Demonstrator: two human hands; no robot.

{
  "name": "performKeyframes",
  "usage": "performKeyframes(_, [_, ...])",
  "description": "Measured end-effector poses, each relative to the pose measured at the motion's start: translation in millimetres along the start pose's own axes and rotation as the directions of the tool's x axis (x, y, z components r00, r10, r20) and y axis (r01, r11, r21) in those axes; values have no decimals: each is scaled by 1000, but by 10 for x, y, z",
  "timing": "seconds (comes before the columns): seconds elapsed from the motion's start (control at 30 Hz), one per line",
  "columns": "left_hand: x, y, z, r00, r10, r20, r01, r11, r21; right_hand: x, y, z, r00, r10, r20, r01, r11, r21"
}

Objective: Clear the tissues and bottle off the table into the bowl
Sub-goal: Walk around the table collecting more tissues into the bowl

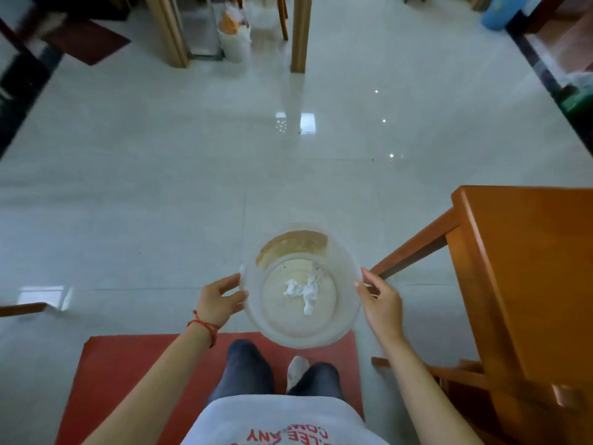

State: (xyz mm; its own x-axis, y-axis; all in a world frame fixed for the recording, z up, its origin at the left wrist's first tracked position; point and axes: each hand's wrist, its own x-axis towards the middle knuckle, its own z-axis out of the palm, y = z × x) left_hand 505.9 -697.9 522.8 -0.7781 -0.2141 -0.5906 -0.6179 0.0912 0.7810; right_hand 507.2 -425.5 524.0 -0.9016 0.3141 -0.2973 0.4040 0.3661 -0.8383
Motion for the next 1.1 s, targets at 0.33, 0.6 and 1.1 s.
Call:
performKeyframes(0.33, [1099, 748, 15, 1000, 27, -12, -27, 999, 18, 1190, -445, 380, 1000, -15, -15, 15, 1000, 19])
performKeyframes(0.6, [2183, 1631, -74, 999, 32, 37, -32, 999, 19, 2191, -1077, 762, 993, 9, -117, -4, 999, 46])
performKeyframes(1.1, [3807, 3100, 796, 989, 21, 147, -31, 997, 68, 4082, -1545, 587, 969, 107, -222, -66, 981, 184])
